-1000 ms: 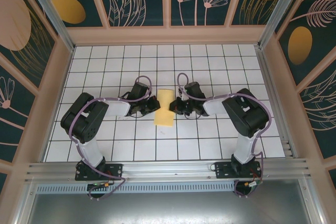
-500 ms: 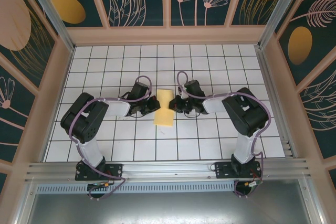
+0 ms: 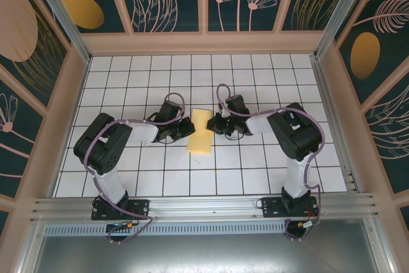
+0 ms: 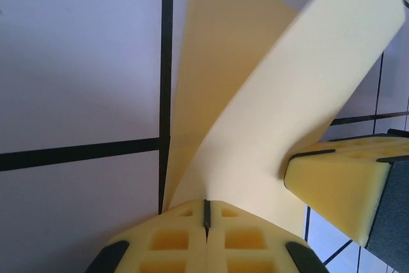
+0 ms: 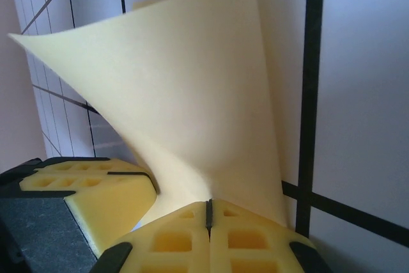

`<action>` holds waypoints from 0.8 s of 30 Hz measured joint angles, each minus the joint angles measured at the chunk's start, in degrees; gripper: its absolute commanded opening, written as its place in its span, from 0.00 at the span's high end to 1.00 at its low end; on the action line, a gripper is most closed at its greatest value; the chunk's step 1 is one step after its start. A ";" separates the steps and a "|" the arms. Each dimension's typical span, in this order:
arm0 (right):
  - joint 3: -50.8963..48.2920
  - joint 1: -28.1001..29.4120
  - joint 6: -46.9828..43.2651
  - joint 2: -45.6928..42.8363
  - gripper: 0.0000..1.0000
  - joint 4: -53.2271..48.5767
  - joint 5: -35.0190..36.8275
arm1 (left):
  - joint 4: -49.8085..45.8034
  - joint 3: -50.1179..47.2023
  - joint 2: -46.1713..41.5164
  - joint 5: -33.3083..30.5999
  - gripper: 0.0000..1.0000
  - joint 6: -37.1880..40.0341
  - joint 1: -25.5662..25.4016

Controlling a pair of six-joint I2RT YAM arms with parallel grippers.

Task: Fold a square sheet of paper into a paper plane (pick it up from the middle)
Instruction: Fold the square sheet of paper in half at the center of the table.

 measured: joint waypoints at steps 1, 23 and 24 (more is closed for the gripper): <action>0.04 0.00 0.02 0.00 1.00 -0.02 -0.20 | 0.00 0.00 0.00 0.00 1.00 0.02 0.00; 5.84 -2.84 -1.51 0.15 1.00 -4.20 -1.44 | 0.04 0.00 0.00 0.02 1.00 0.22 0.00; 5.46 -2.84 -1.51 0.24 1.00 -4.15 -1.44 | 0.02 0.00 0.00 0.00 1.00 0.20 0.00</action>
